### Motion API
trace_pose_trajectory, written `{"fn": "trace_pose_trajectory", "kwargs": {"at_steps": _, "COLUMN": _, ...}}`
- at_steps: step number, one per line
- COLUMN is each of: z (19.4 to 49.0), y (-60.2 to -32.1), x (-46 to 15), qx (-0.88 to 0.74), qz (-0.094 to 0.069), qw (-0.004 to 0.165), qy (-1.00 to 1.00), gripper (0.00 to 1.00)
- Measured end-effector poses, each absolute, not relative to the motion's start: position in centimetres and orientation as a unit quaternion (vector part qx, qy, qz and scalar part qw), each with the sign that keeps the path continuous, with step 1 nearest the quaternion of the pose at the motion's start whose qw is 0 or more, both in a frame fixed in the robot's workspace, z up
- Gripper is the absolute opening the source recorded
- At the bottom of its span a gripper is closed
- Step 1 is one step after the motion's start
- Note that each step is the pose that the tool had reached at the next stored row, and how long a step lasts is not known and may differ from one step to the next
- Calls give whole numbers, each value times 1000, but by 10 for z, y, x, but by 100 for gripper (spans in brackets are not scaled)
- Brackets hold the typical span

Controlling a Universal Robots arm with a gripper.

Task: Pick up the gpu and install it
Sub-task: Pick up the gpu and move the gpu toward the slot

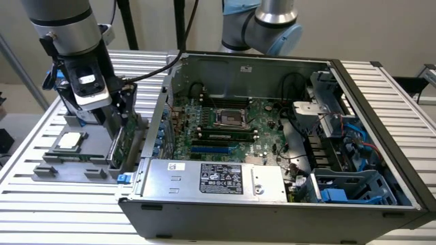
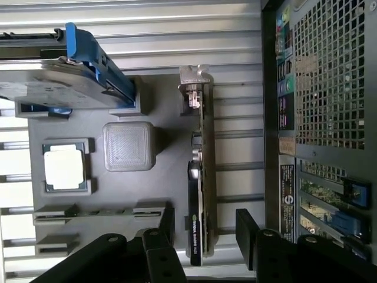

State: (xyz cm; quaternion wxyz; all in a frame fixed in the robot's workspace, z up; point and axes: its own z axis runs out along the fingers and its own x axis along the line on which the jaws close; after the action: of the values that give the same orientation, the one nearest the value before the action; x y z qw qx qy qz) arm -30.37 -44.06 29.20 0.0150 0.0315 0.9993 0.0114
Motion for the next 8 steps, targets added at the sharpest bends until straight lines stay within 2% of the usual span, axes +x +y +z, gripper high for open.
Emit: {"fn": "trace_pose_trajectory", "kwargs": {"at_steps": 8, "z": 278, "y": -435, "x": -304, "qx": 32, "qz": 11, "qw": 15, "qy": 999, "gripper": 54}}
